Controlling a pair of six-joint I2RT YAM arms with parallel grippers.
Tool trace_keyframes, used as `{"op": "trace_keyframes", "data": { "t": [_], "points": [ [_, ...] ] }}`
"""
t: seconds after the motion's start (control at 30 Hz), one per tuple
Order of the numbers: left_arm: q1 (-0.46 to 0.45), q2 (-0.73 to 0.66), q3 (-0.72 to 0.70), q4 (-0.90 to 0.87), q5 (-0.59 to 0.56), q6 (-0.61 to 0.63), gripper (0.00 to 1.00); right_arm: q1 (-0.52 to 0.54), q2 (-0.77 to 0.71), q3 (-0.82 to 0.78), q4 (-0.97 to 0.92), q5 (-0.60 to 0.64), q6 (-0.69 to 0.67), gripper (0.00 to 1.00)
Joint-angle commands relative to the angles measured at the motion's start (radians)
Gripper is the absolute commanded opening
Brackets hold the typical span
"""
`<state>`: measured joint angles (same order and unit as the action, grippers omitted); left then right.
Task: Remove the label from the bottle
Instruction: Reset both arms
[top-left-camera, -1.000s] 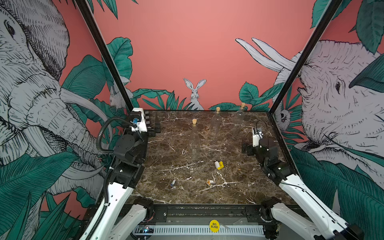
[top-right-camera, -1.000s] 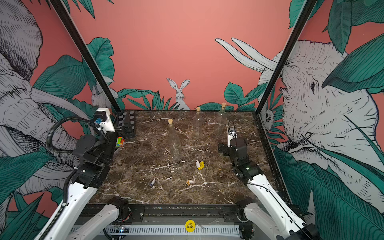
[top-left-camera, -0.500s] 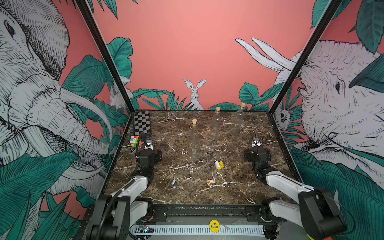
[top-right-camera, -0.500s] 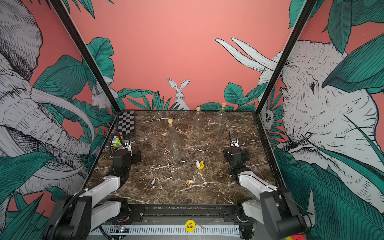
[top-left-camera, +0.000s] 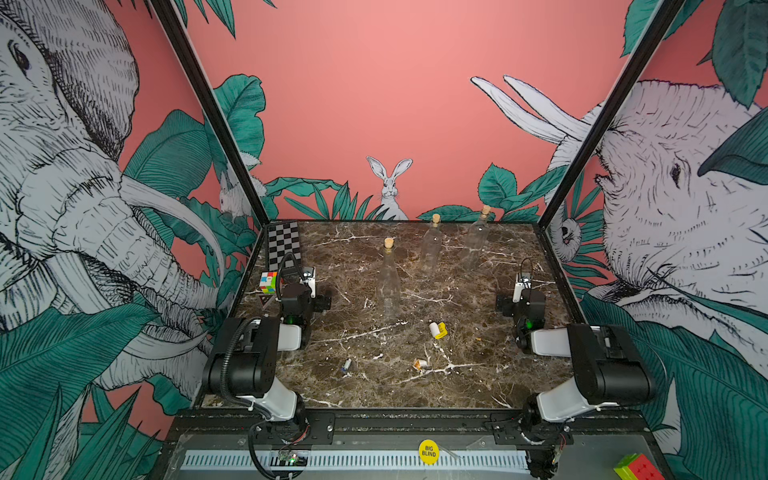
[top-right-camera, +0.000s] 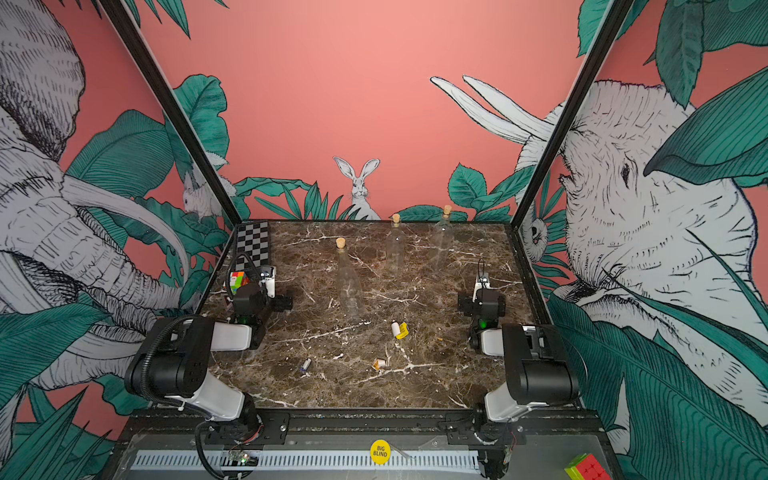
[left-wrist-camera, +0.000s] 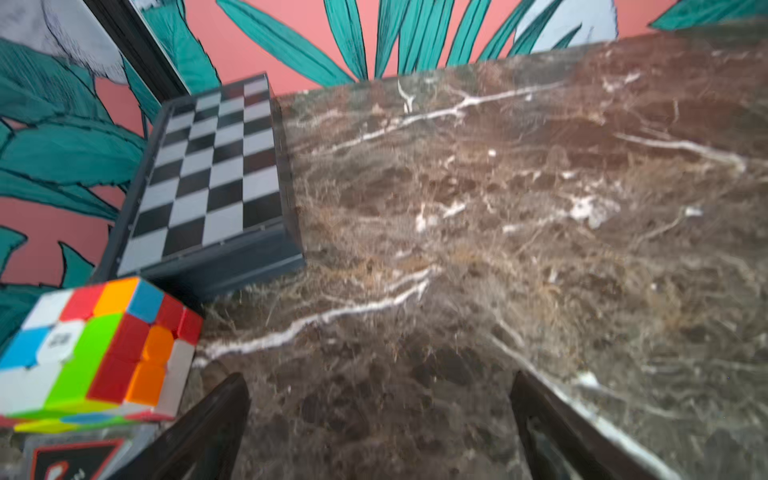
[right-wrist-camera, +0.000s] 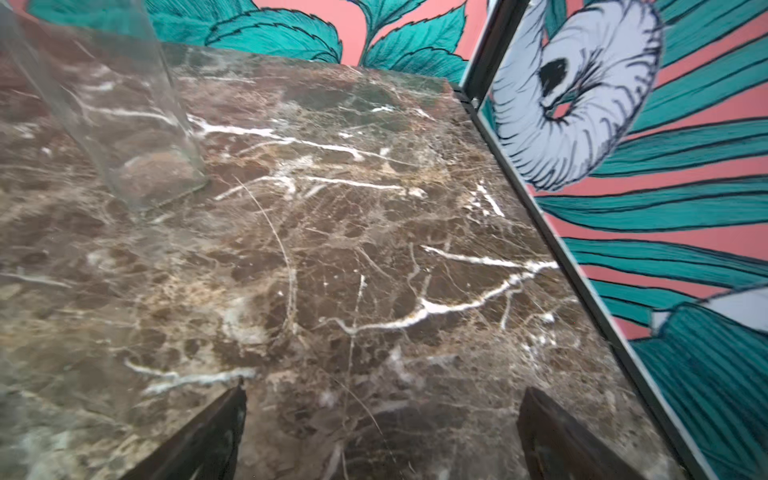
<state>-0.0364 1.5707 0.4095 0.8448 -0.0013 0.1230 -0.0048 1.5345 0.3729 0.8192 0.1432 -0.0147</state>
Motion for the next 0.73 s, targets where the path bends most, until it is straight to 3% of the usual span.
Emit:
{"op": "trace_keyframes", "data": {
  "t": [0.0,0.7],
  "points": [
    [0.003,-0.018,0.014,0.000,-0.003,-0.008,0.99,0.006,-0.006,0.035,0.005,-0.128,0.011,0.99],
    [0.003,-0.021,0.014,-0.004,-0.003,-0.008,0.99,0.006,-0.007,0.034,0.012,-0.127,0.010,0.99]
  ]
}}
